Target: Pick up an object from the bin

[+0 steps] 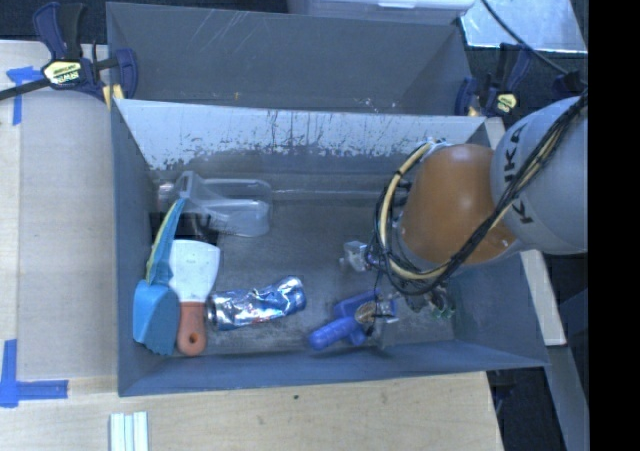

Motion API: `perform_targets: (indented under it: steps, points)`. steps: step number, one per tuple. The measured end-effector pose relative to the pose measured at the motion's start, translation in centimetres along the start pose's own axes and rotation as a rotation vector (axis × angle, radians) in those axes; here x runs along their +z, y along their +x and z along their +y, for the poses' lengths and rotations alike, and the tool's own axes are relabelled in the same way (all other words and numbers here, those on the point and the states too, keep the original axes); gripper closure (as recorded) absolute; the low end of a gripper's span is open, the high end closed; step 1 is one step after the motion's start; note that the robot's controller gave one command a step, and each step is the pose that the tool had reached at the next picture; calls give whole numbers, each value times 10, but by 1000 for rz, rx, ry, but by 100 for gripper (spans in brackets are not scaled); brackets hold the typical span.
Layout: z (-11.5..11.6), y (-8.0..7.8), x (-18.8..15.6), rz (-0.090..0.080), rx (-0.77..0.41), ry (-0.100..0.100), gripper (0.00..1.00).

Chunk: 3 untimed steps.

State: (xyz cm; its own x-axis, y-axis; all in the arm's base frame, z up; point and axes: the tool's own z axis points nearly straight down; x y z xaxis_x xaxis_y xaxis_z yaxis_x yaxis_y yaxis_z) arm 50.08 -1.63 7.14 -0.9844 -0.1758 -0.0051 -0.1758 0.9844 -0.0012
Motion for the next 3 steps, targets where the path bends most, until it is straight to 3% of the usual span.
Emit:
perform_targets:
  steps: [1, 2, 3]
  points:
    - [-3, 5, 0, 0, 97, 1, 0]
    - [0, -1, 0, -5, 3, 1, 100]
    - [0, -1, -1, -5, 3, 1, 100]
